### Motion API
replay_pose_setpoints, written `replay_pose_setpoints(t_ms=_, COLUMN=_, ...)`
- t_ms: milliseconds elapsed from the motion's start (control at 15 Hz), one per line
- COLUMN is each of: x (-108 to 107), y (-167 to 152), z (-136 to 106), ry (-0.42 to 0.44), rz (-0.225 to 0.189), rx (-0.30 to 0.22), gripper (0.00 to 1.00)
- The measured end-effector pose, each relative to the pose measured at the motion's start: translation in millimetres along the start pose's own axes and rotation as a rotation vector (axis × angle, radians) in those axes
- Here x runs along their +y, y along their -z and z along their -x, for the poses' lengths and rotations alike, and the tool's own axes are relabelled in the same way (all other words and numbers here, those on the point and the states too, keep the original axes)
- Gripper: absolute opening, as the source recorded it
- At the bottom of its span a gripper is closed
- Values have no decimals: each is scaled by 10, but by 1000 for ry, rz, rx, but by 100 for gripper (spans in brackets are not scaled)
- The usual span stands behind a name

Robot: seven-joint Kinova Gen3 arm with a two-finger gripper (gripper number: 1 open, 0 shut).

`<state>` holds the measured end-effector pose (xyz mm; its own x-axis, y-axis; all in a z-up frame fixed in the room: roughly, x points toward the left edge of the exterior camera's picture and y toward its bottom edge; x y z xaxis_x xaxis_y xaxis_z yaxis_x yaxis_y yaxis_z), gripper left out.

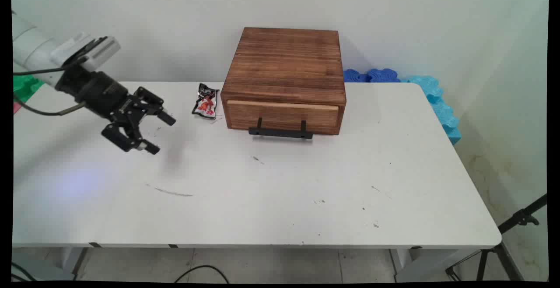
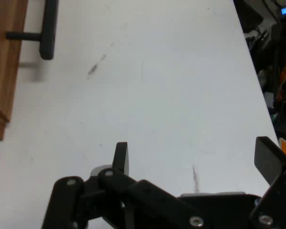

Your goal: Open the drawer

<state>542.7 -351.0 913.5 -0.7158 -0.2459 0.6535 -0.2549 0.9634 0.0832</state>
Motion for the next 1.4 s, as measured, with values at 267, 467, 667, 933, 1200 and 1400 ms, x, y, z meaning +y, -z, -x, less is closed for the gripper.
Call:
replay_pose_setpoints(t_ms=267, x=-42, y=-92, z=-274, ry=-8, rz=-31, rx=-9, gripper=100)
replay_pose_setpoints(t_ms=467, x=-89, y=-235, z=-605, ry=-17, rz=-69, rx=-25, gripper=100)
replay_pose_setpoints(t_ms=667, x=-132, y=-372, z=-848, ry=-21, rz=-101, rx=-39, gripper=100)
replay_pose_setpoints(t_ms=933, x=-186, y=-678, z=-1240, ry=-27, rz=-154, rx=-74, gripper=100)
replay_pose_setpoints(t_ms=1200, x=-223, y=-937, z=-1480, ry=-35, rz=-189, rx=-106, gripper=100)
replay_pose_setpoints(t_ms=1400, x=-250, y=-1172, z=-1626, ry=-38, rz=-215, rx=-136, gripper=100)
